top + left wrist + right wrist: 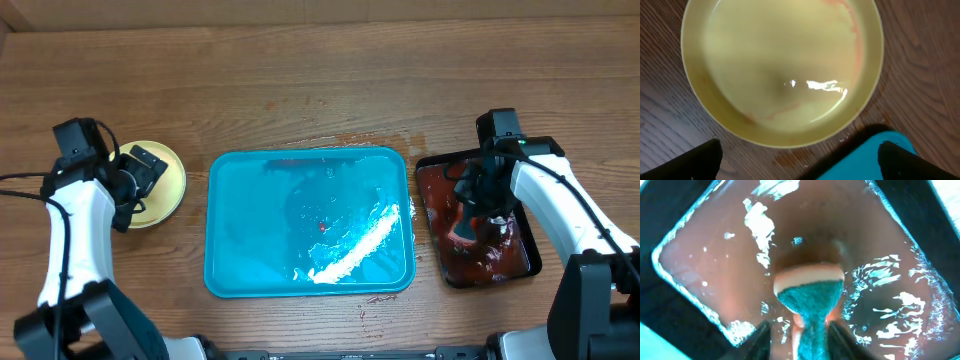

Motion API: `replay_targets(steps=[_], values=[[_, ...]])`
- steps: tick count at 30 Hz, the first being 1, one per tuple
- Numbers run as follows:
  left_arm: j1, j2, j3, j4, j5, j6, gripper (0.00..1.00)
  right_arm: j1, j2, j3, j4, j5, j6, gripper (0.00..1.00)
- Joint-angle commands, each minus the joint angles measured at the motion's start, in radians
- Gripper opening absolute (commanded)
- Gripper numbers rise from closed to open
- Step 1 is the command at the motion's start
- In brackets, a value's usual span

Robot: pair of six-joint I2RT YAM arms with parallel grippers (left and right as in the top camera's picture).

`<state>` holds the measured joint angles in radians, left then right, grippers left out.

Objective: Clean dirty plates on tray and stack at the side
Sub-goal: 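Release the sponge into the black tray with the right gripper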

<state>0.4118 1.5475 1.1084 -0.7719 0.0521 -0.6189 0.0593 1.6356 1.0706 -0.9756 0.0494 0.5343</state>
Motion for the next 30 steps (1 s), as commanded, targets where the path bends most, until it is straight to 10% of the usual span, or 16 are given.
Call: replay_targets(steps=[1, 12, 15, 30], values=[[-0.011, -0.072, 0.026, -0.011, 0.004, 0.039, 1.00, -0.005, -0.014, -0.003, 0.005, 0.001, -0.016, 0.49], [-0.100, -0.377, 0.099, -0.067, 0.000, 0.296, 0.98, -0.003, -0.017, 0.133, -0.024, 0.000, -0.109, 0.60], [-0.152, -0.470, 0.121, -0.086, -0.001, 0.414, 0.99, -0.002, -0.026, 0.210, -0.037, -0.003, -0.177, 1.00], [-0.265, -0.830, 0.312, -0.198, 0.001, 0.778, 1.00, 0.058, -0.294, 0.541, -0.038, 0.001, -0.514, 1.00]])
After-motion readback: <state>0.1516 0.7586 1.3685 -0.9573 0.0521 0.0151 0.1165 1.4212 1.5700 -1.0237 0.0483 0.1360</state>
